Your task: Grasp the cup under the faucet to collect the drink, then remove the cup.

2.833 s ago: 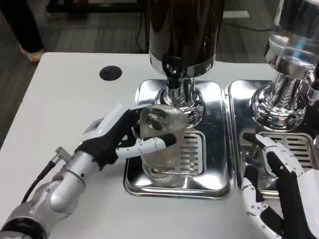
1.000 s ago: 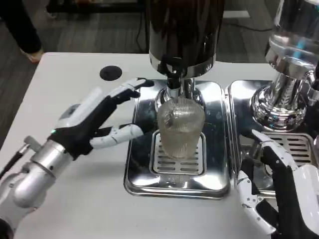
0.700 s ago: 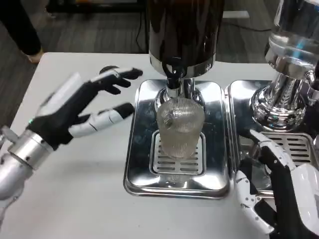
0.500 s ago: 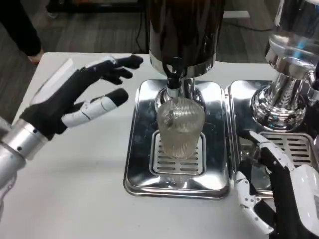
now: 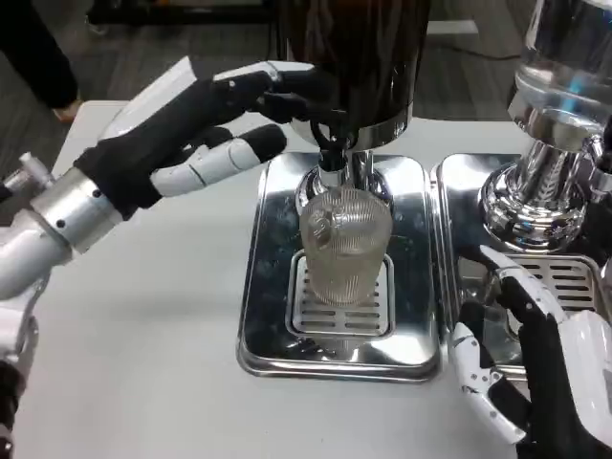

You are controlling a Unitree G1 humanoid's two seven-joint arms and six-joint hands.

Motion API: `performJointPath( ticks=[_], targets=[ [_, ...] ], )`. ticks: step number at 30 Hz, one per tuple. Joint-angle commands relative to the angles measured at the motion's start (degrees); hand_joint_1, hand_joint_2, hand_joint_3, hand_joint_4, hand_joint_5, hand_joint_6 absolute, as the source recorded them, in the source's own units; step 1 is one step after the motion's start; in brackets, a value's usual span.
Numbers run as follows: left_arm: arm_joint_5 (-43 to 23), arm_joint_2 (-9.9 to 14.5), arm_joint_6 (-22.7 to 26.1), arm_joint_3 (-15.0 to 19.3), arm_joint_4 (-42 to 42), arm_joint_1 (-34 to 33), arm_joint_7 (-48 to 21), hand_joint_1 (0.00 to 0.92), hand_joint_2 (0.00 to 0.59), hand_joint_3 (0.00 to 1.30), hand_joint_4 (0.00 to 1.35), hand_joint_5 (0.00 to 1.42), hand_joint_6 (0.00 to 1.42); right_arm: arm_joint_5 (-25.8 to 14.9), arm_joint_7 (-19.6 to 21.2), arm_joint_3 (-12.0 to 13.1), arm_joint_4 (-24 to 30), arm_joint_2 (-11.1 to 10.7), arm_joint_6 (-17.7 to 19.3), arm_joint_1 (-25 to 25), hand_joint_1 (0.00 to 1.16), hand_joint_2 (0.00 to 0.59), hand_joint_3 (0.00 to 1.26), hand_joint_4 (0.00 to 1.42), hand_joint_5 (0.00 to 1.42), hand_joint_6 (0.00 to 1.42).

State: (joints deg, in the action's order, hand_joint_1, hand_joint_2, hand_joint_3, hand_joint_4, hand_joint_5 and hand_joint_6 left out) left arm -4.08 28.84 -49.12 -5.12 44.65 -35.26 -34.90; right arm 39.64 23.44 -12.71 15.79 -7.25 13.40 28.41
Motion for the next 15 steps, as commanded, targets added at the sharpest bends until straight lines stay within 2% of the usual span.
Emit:
performJointPath(
  ticks=[1, 15],
  targets=[
    [1.16, -0.45, 1.22, -0.59, -0.39, -2.61, -2.67, 0.000, 0.101, 0.28, 0.25, 0.31, 0.31, -0.52, 0.97, 0.12, -0.71, 0.35, 0.94, 0.22, 0.47, 0.553, 0.26, 0.21, 0.18, 0.32],
    [-0.79, -0.51, 1.60, -0.12, -2.62, -2.21, -9.37, 0.000, 0.098, 0.29, 0.25, 0.30, 0.29, -1.03, 1.39, -0.17, -2.08, 0.77, 1.32, -0.19, 0.47, 0.553, 0.26, 0.21, 0.18, 0.32]
  ],
)
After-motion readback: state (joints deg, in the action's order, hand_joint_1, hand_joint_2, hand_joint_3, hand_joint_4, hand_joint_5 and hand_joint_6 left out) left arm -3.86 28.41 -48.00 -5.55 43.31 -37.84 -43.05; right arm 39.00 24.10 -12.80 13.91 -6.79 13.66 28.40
